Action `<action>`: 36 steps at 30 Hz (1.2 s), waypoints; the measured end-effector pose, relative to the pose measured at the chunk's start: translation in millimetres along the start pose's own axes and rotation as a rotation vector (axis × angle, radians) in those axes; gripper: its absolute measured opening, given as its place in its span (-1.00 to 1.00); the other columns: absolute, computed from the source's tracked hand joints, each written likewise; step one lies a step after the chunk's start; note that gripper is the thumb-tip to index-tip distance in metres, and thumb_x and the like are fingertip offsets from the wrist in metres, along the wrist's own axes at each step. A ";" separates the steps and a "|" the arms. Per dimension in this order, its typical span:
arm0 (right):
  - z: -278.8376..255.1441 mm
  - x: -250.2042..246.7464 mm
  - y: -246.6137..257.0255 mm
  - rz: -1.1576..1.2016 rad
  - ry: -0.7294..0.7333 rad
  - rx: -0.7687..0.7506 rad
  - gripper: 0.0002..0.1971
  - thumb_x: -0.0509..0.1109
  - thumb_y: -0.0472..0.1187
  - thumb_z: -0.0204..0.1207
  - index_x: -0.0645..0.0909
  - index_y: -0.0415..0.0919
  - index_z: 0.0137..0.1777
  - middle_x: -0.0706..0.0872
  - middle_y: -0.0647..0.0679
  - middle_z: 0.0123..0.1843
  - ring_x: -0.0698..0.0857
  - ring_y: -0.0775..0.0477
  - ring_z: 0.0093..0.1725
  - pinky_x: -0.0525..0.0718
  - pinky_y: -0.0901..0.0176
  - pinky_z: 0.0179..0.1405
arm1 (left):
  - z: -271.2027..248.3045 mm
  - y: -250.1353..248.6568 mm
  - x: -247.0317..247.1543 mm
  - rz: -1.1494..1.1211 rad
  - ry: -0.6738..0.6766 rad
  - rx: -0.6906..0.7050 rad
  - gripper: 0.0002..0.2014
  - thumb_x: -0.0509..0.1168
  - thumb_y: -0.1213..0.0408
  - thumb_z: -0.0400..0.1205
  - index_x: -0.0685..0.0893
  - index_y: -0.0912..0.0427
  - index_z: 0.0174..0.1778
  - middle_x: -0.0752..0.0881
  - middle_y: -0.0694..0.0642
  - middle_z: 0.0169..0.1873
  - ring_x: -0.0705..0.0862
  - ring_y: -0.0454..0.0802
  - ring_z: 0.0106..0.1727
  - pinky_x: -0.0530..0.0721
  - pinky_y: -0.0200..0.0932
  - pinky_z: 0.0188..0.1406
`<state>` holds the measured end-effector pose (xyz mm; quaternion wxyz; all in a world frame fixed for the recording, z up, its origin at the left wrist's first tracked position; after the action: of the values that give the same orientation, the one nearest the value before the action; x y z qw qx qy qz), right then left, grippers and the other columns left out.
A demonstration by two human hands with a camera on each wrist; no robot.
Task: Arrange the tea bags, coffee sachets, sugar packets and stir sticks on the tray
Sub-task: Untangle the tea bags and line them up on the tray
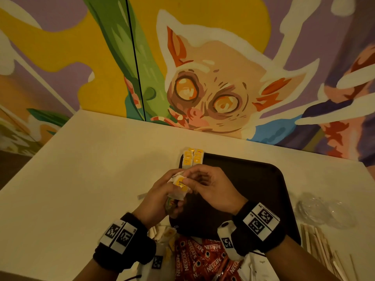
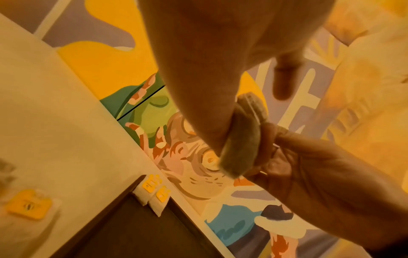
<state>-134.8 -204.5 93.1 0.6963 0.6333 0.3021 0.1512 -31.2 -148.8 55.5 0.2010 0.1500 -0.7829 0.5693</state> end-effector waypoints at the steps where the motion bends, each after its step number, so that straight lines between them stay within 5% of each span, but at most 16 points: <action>1: -0.1 -0.1 1.1 0.005 -0.001 -0.006 -0.87 0.49 -0.25 0.56 0.74 -0.21 0.07 0.80 -0.08 -0.17 0.78 -0.02 -0.19 0.70 0.17 -0.06 | 0.7 0.0 1.6 -0.072 -0.002 -0.021 -0.51 0.39 0.15 0.30 0.62 0.12 0.18 0.64 0.23 -0.31 0.49 0.07 -0.47 0.37 -0.21 -0.51; 3: -0.6 -0.6 3.4 0.016 -0.001 -0.011 -0.87 0.48 -0.26 0.56 0.73 -0.23 0.07 0.79 -0.10 -0.17 0.77 0.01 -0.20 0.68 0.23 -0.12 | 2.0 -0.3 -0.6 -0.004 -0.070 -0.041 -0.67 0.31 0.00 0.53 0.61 0.18 0.03 0.57 0.22 -0.40 0.44 0.04 -0.51 0.32 -0.22 -0.51; 6: -1.7 -0.3 5.9 0.044 0.010 0.001 -0.89 0.47 -0.27 0.57 0.72 -0.24 0.07 0.78 -0.13 -0.11 0.74 0.05 -0.18 0.72 0.19 -0.21 | 2.8 -1.4 -10.3 0.148 -0.203 -0.011 -0.72 0.11 0.07 0.75 0.62 0.15 -0.08 0.53 0.18 -0.47 0.44 0.00 -0.56 0.31 -0.24 -0.51; 13: -5.1 -1.4 9.1 0.142 0.029 0.011 -0.91 0.42 -0.31 0.60 0.68 -0.12 0.02 0.73 -0.08 -0.02 0.71 0.01 -0.18 0.74 0.15 -0.17 | 1.3 -10.2 -14.1 0.244 -0.302 0.030 -0.72 0.11 0.11 0.76 0.60 0.24 -0.03 0.51 0.07 -0.60 0.40 -0.04 -0.64 0.34 -0.28 -0.65; 21: -5.1 -12.2 12.4 0.097 -0.014 -0.026 -0.91 0.42 -0.28 0.59 0.68 -0.07 0.01 0.75 -0.01 0.04 0.71 -0.03 -0.08 0.75 0.13 -0.16 | 1.9 -15.0 -24.5 0.191 -0.398 0.093 -0.76 0.12 0.24 0.76 0.51 0.38 -0.06 0.42 0.17 -0.55 0.29 -0.02 -0.56 0.22 -0.22 -0.55; 27: -5.8 -18.0 10.9 0.125 -0.049 -0.011 -0.90 0.41 -0.28 0.59 0.67 -0.07 0.02 0.76 -0.05 -0.06 0.72 -0.02 -0.19 0.75 0.14 -0.17 | 0.1 -24.2 -35.4 0.114 -0.460 0.155 -0.91 0.14 0.51 0.65 0.41 0.28 -0.14 0.68 0.14 -0.39 0.27 -0.05 -0.61 0.14 -0.24 -0.58; 31: -5.4 -18.3 7.5 0.156 -0.045 0.010 -0.88 0.42 -0.30 0.58 0.69 -0.14 0.07 0.78 -0.09 -0.02 0.77 -0.10 -0.07 0.78 0.12 -0.15 | -0.3 -25.9 -36.8 0.129 -0.443 0.137 -0.71 0.02 0.60 0.54 0.50 0.22 0.05 0.69 0.19 -0.33 0.28 -0.03 -0.61 0.12 -0.23 -0.54; 33: -5.1 -17.5 7.4 0.148 -0.025 0.021 -0.84 0.41 -0.31 0.58 0.70 -0.17 0.13 0.78 -0.15 0.02 0.79 -0.12 0.01 0.79 0.12 -0.14 | -0.8 -29.5 -29.2 0.181 -0.385 0.129 -0.49 -0.01 0.61 0.55 0.63 0.02 0.18 0.77 0.17 -0.21 0.33 -0.03 -0.60 0.16 -0.25 -0.54; 36: -5.4 -15.0 6.3 0.139 0.006 0.034 -0.80 0.42 -0.31 0.58 0.72 -0.24 0.17 0.79 -0.18 0.08 0.80 -0.12 0.03 0.80 0.09 -0.09 | 1.1 -33.8 -18.6 0.270 -0.315 0.128 -0.55 0.03 0.54 0.64 0.75 0.03 0.13 0.70 0.06 -0.21 0.34 -0.04 -0.55 0.16 -0.24 -0.55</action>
<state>-148.6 -208.2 102.6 0.6723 0.6642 0.2618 0.1959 0.6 -160.1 74.3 -0.0120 0.1432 -0.7798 0.6093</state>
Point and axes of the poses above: each hand's wrist, its own z-axis towards the middle knuckle, its own x-axis out of the palm, y = z × x, the point moved 8 cm from there along z, towards the middle knuckle
